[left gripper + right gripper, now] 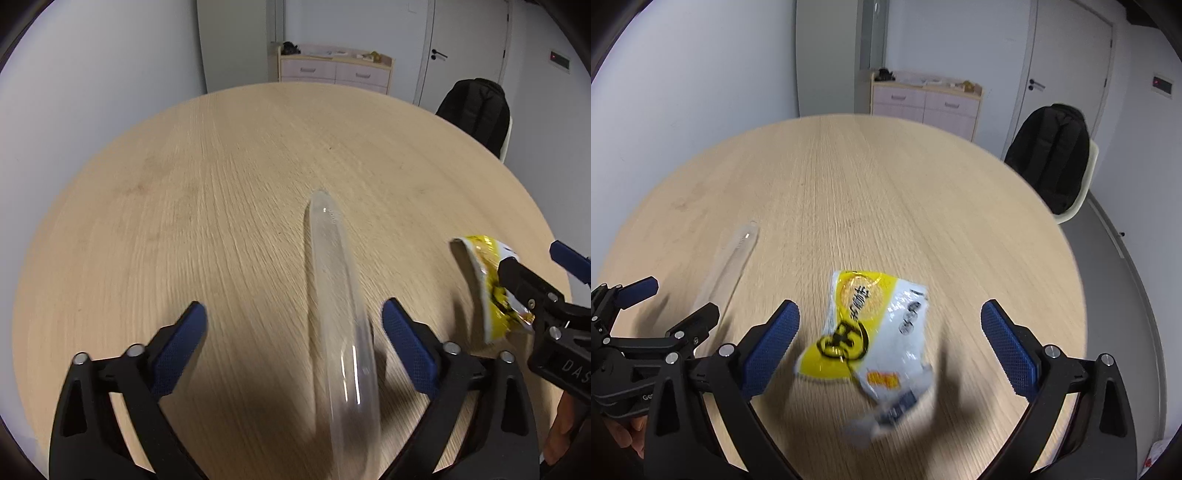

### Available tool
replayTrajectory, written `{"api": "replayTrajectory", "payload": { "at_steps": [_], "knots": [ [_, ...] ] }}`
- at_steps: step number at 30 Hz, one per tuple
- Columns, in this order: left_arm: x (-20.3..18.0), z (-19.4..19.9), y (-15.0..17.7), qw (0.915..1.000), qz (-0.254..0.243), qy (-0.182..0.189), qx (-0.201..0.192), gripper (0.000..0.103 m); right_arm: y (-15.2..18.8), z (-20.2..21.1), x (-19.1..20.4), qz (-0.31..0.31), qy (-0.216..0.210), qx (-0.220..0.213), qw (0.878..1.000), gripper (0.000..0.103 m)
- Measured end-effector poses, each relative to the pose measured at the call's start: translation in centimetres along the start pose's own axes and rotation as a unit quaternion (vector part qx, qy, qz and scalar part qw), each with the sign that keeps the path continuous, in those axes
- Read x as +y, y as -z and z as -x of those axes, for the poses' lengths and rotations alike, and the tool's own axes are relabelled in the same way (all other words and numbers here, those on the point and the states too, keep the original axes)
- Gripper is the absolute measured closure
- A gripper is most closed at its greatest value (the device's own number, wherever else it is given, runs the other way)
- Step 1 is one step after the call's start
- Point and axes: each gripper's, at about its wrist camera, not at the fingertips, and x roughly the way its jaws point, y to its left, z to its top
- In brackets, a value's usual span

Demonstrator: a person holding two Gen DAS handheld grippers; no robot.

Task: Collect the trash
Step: 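Grasp the clear plastic tube with the left tool while the right tool grasps the yellow snack packet, then lift both held items and carry them down over the bin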

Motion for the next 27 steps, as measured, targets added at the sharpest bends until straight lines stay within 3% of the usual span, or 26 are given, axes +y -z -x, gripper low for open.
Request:
{"api": "replayTrajectory", "payload": {
  "at_steps": [4,8,12,17,25,27],
  "knots": [
    [0.2,-1.1,-0.3,0.9998,0.008,-0.004,0.016,0.026,-0.3,-2.1,0.4,0.0,-0.003,0.019,1.0,0.016],
    [0.0,-0.6,-0.2,0.9999,0.008,-0.009,0.01,0.052,0.2,-3.6,0.3,-0.011,-0.008,0.043,0.999,0.023],
    [-0.1,-0.2,-0.1,0.9998,0.015,-0.01,0.012,0.075,0.8,-4.1,0.0,-0.026,-0.018,0.057,0.998,0.039],
    [-0.2,0.1,0.1,0.9997,0.018,-0.012,0.01,0.077,1.1,-3.9,-0.1,-0.034,-0.018,0.058,0.998,0.051],
    [0.0,0.4,-0.1,0.9997,0.02,-0.003,0.01,0.077,1.7,-3.1,0.2,-0.031,-0.013,0.054,0.998,0.082],
    [0.1,0.7,0.0,0.9998,0.02,-0.004,0.008,0.077,1.6,-2.9,0.3,-0.03,-0.012,0.054,0.998,0.085]
  ]
}}
